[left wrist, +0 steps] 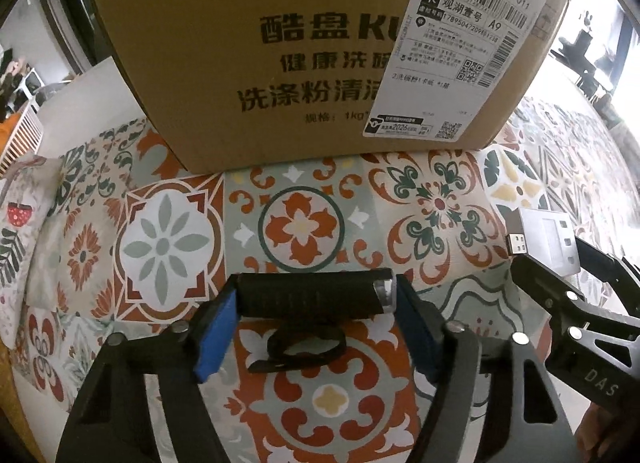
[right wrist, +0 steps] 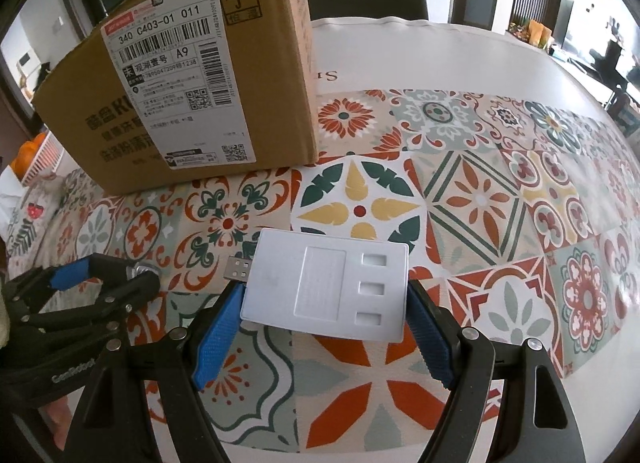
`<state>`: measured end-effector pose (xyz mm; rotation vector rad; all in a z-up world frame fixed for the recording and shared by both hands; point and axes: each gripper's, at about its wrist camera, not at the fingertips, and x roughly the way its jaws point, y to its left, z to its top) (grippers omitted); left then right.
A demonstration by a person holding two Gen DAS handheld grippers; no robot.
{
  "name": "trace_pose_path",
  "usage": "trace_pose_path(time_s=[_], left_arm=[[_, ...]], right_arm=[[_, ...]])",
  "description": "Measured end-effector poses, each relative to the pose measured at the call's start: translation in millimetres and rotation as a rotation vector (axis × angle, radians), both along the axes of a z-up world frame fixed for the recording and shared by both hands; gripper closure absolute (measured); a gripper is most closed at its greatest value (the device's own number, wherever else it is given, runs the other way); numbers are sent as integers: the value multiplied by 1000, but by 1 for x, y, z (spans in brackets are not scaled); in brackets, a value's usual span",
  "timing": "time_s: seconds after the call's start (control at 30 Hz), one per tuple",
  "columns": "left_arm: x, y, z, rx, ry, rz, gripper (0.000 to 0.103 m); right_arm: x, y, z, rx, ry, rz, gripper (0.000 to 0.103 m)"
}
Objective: Organize rigid objects
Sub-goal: 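Grasp the white plastic card with the right tool while the left tool grasps the black flashlight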
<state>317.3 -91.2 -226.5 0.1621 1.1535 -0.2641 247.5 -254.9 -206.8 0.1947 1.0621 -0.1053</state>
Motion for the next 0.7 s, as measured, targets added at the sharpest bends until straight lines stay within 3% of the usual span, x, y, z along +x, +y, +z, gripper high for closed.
trace_pose_path(time_s=[0.3, 0.7], left_arm=[[-16, 15, 8, -32, -16, 11, 32], [-45, 41, 56, -73, -78, 49, 32]], right_arm=[[-4, 6, 5, -4, -6, 15, 24], [-22, 20, 39, 0, -57, 28, 24]])
